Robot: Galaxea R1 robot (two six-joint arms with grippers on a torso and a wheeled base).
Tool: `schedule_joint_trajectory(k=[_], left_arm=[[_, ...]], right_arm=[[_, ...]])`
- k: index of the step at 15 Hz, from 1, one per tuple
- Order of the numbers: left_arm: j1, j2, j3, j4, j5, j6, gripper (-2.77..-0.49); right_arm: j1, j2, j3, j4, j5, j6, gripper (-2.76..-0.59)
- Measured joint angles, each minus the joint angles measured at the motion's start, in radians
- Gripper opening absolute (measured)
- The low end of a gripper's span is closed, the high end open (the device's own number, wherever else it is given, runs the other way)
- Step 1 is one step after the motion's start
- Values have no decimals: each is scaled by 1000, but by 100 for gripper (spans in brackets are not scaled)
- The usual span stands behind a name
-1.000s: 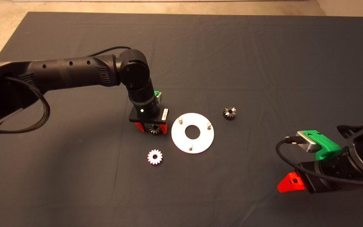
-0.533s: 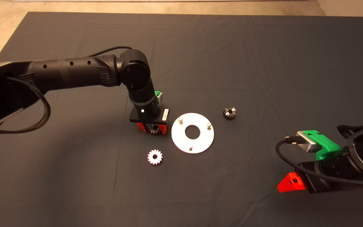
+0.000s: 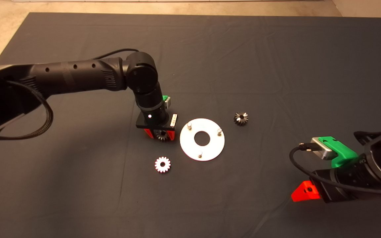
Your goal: Install three planetary gears onto the carrier pins
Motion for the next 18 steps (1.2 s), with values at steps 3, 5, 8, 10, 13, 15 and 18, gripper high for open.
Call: schedule_joint_trajectory(k=[3,5,8,10,13,15,18], left_arm=[[-12,0,0,0,0,-11,-191],[-26,0,0,1,0,-11,-191],[-25,0,0,1,0,-11,-191],[-25,0,0,1,0,-11,-191],[-25,0,8,1,1,-11,-191],[-25,0,9,1,0,-11,-191],[-25,0,9,1,0,-11,-191]], right_arm=[[0,0,0,0,0,0,-60],[0,0,0,0,0,0,-60],[0,0,0,0,0,0,-60],[0,0,0,0,0,0,-60],[0,0,0,0,0,0,-60],[-3,0,0,0,0,0,-60],[-9,0,0,0,0,0,-60]])
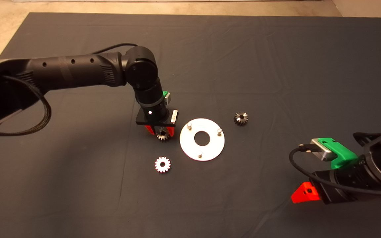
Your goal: Install three planetary gears onto the carrier pins
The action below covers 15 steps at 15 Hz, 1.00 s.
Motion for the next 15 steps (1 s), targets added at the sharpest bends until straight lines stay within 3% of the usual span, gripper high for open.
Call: schedule_joint_trajectory(k=[15], left_arm=[[1,0,-3,0,0,3,-191]], right_arm=[[0,0,0,0,0,0,-60]])
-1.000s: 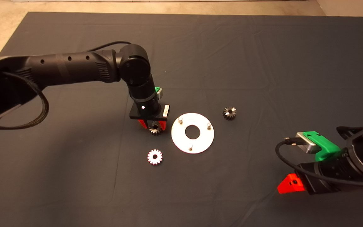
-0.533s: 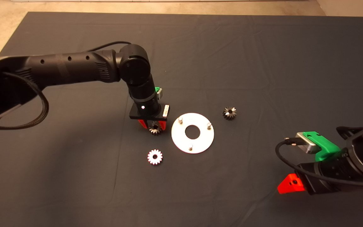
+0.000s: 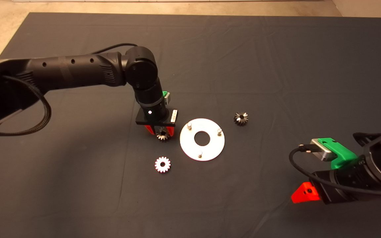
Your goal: Install three planetary gears onto the carrier pins
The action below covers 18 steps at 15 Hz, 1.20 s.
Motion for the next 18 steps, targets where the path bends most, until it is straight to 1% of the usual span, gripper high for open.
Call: schedule_joint_trajectory(k=[4,5,8,10,15,16,18], left_arm=[[6,17,-6,1,1,0,-191],[7,22,-9,3,5,0,-201],[7,25,-9,6,3,0,-204],[7,25,-9,14,5,0,-216],[7,25,-8,15,6,0,-220],[7,25,-8,15,6,0,-226],[7,20,-8,15,5,0,-226]], right_arm=[[0,0,0,0,0,0,-60],[0,0,0,0,0,0,-60],[-3,0,0,0,0,0,-60],[-2,0,0,0,0,0,-60],[-2,0,0,0,0,0,-60],[-2,0,0,0,0,0,-60],[-2,0,0,0,0,0,-60]])
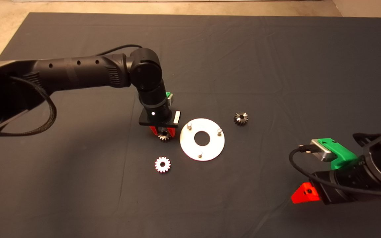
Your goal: Install three planetary gears onto the carrier pins
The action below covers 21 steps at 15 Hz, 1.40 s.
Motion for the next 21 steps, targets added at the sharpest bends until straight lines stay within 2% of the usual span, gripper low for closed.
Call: schedule_joint_trajectory(k=[4,6,7,9,11,13,15,17,19,21], left_arm=[[0,-4,0,0,-1,0,-230],[0,-4,0,0,6,0,-231],[-1,-4,0,0,21,0,-231],[-10,-6,0,-1,69,0,-232],[-42,-10,3,-4,91,0,-232],[-76,-11,20,-13,92,-9,-232],[-78,-6,46,-19,92,-32,-232],[-78,-6,101,-24,90,-82,-232],[-79,0,125,-35,89,-90,-232],[-95,7,125,-39,89,-90,-232]], right_arm=[[0,0,0,0,0,0,-60],[0,0,0,0,0,0,-60],[0,0,0,0,0,0,-60],[0,-3,0,0,0,0,-60],[0,-6,0,0,0,0,-60],[0,-7,0,0,0,0,-60],[0,-14,0,0,0,0,-60],[0,-32,0,0,0,0,-60],[0,-67,0,0,2,0,-60],[1,-100,0,0,-1,0,-60]])
